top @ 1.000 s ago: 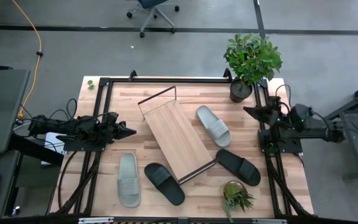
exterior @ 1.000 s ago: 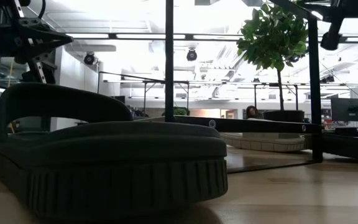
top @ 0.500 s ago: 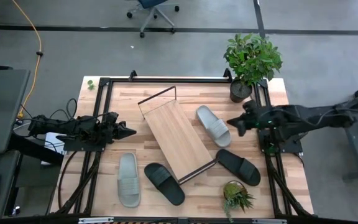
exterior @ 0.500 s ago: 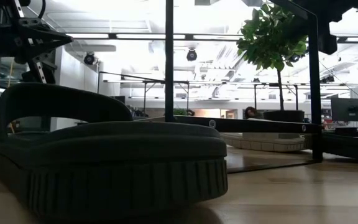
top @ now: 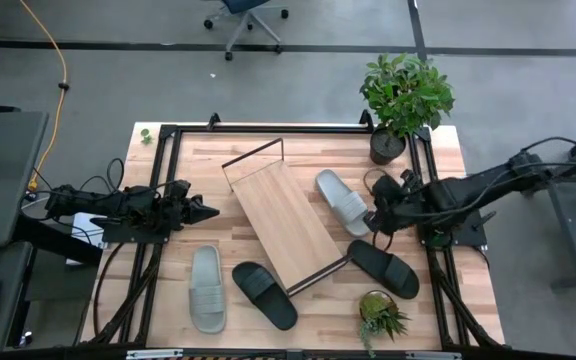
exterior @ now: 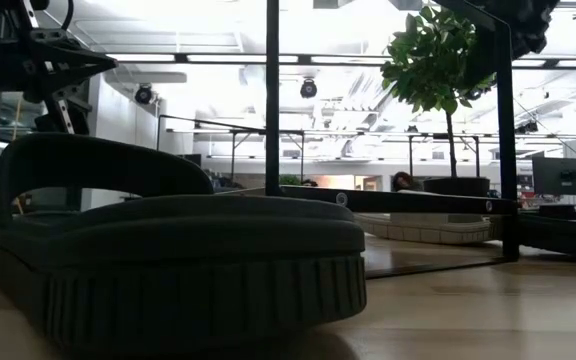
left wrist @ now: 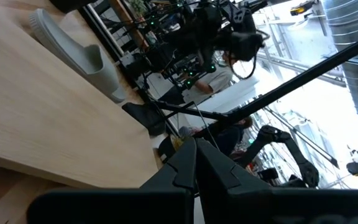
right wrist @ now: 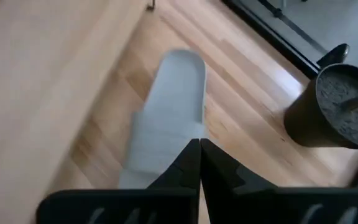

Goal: Pick and place slides into the shelf
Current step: Put the right gray slipper on the shelf

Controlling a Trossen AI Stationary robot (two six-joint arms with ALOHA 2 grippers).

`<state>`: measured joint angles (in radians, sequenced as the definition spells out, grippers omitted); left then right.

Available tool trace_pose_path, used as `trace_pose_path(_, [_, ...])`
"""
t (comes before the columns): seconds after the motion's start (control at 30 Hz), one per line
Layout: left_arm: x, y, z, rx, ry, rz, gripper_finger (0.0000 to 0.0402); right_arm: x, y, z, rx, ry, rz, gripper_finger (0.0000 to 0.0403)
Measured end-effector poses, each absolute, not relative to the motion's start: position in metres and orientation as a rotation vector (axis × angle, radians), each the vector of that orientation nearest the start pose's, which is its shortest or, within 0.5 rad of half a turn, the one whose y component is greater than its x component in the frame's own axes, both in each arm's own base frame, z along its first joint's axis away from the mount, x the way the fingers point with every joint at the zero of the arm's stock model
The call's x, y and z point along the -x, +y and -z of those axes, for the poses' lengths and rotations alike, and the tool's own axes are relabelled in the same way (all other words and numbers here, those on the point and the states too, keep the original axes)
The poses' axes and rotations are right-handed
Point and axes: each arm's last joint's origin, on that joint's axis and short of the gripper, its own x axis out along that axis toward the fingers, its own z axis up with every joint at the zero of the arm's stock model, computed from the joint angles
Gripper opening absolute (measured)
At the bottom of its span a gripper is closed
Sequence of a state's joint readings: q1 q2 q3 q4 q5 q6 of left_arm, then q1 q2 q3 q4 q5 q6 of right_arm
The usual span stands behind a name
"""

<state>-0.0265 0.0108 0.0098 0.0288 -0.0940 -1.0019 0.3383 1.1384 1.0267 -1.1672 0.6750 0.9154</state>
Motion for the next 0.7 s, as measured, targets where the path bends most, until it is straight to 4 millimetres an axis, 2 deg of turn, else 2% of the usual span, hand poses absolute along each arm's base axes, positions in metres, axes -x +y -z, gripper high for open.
trace_pose_path(0.13, [-0.098,0.000,-0.169,1.003,-0.059,-0.048,0.0001,-0.180,0.050,-0.269,-0.140,0.941,0.754,0.0000])
trace_pose_path(0.3, [-0.098,0.000,-0.169,1.003,-0.059,-0.048,0.0001,-0.174,0.057,-0.253,-0.212,0.918,0.806,0.0001])
trace_pose_path(0.5, [-0.098,0.000,-0.169,1.002,-0.059,-0.047,0.0001,-0.159,0.067,-0.232,-0.382,0.795,0.883,0.0001])
trace_pose_path(0.7, [-0.098,0.000,-0.169,1.002,-0.059,-0.047,0.0001,-0.159,0.074,-0.214,-0.651,0.641,0.905,0.0001])
